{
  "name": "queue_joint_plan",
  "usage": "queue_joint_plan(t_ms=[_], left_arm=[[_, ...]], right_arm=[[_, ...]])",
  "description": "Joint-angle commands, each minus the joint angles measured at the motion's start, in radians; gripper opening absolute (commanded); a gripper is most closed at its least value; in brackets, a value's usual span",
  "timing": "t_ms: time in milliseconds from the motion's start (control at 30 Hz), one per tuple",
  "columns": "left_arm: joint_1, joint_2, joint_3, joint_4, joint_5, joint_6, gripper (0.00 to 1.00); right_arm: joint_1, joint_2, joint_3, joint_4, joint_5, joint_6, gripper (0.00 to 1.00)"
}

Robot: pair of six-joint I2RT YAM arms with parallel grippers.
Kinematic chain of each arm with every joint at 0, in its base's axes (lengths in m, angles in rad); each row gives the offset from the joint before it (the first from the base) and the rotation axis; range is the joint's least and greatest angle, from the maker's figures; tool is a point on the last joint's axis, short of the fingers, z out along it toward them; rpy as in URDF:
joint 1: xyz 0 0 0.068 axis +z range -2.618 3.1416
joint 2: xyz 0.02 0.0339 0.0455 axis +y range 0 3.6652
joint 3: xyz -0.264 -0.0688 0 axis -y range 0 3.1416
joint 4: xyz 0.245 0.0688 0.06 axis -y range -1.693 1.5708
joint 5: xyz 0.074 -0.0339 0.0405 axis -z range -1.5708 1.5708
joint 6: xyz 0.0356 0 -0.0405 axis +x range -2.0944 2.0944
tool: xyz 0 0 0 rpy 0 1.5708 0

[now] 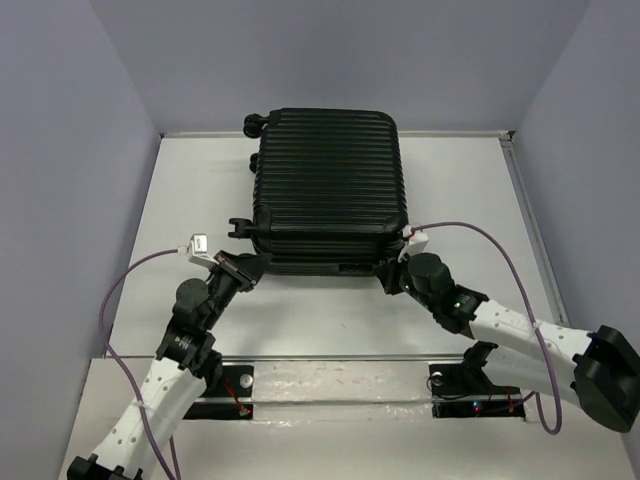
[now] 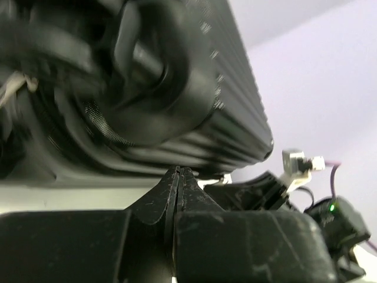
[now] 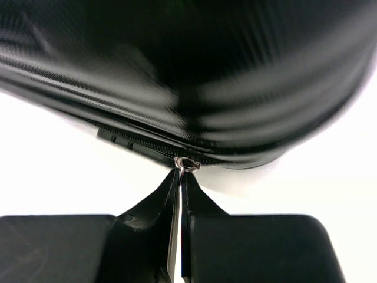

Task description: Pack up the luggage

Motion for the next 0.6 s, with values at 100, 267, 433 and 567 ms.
queue_joint_plan(t_ms=[100, 267, 433, 567], left_arm=[[-0.03, 0.033, 0.047, 0.031, 0.132, 0.027, 0.06], [-0.082, 0.128, 0.112, 0.014, 0.161, 0.183, 0.06], [-0.249, 0.277, 0.184, 0.023, 0.088, 0.265, 0.12], [-0.4, 0.462, 0.308, 0.09, -0.007, 0.295, 0.52]], right_arm=[[0.004, -0.021, 0.089, -0.036, -0.397, -0.008, 0.07], [-0.005, -0.077, 0.052, -0.056, -0.24, 0.02, 0.07], [-0.016, -0.072, 0.103, -0.114, -0.177, -0.006, 0.07], [-0.016, -0.055, 0.093, -0.099, -0.191, 0.018, 0.07]])
